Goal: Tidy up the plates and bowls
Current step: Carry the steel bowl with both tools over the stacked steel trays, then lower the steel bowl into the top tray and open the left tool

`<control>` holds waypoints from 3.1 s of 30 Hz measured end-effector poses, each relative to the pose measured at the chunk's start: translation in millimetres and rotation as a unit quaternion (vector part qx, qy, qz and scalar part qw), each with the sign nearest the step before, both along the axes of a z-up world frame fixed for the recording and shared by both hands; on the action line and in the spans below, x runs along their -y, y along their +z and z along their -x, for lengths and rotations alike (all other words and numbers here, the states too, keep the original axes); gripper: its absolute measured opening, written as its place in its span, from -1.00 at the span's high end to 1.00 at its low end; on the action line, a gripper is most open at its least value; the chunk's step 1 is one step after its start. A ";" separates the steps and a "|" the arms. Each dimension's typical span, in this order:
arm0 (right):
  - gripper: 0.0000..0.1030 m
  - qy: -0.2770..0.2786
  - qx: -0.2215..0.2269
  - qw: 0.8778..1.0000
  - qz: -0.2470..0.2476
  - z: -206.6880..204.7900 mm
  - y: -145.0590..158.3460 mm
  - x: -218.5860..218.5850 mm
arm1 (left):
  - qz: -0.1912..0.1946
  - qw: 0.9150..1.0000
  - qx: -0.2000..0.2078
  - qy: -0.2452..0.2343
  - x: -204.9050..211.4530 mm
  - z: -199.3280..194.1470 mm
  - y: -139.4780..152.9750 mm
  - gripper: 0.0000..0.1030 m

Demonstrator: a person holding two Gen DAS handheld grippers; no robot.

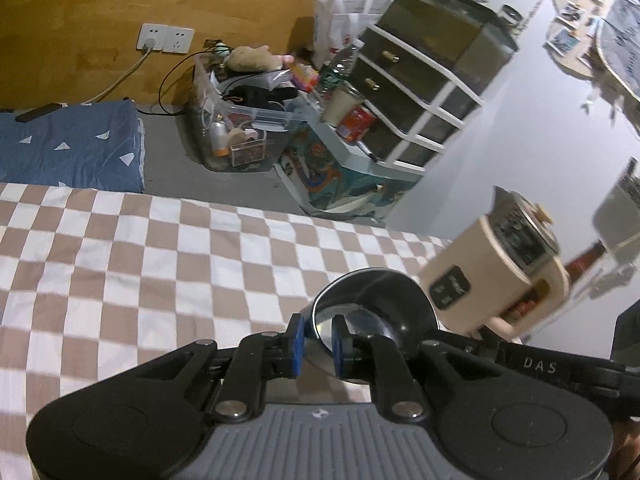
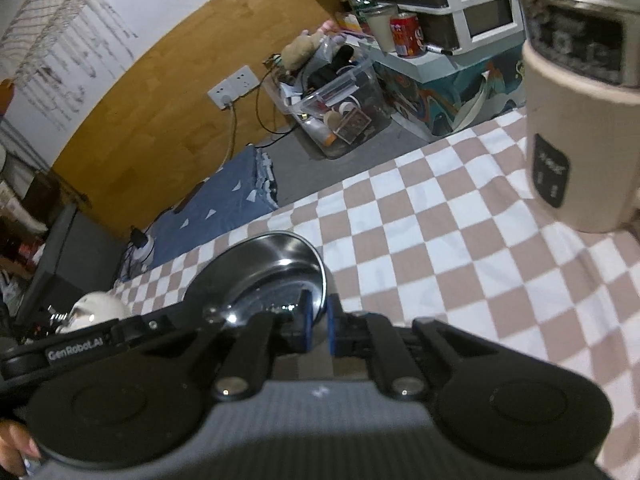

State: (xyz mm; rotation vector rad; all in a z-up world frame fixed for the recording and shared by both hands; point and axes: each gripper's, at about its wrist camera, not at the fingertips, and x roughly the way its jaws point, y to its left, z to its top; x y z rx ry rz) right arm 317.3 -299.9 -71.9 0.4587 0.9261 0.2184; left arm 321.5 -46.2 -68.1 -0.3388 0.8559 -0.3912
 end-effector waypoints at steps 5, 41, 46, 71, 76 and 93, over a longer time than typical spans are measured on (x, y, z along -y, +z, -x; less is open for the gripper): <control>0.83 0.005 0.009 1.000 0.007 41.0 15.8 14.9 | 0.005 1.000 0.002 -0.011 14.4 41.0 10.3 0.70; 0.86 -0.011 -0.062 0.998 0.029 186.7 -9.8 98.1 | -0.029 0.991 -0.107 -0.075 120.2 189.5 -45.4 0.63; 0.86 0.003 -0.071 0.997 0.033 187.6 -15.9 99.2 | -0.023 0.989 -0.124 -0.076 124.6 194.1 -53.3 0.56; 0.87 0.023 -0.092 0.993 0.064 161.4 -37.2 87.7 | -0.023 0.985 -0.148 -0.081 128.8 194.7 -60.3 0.43; 0.87 0.031 -0.095 0.992 0.072 157.9 -42.5 81.1 | -0.024 0.984 -0.158 -0.074 127.0 194.8 -62.9 0.43; 0.59 0.023 -0.076 0.995 0.056 152.0 -32.7 91.2 | -0.033 0.981 -0.163 -0.101 132.7 202.0 -56.7 0.20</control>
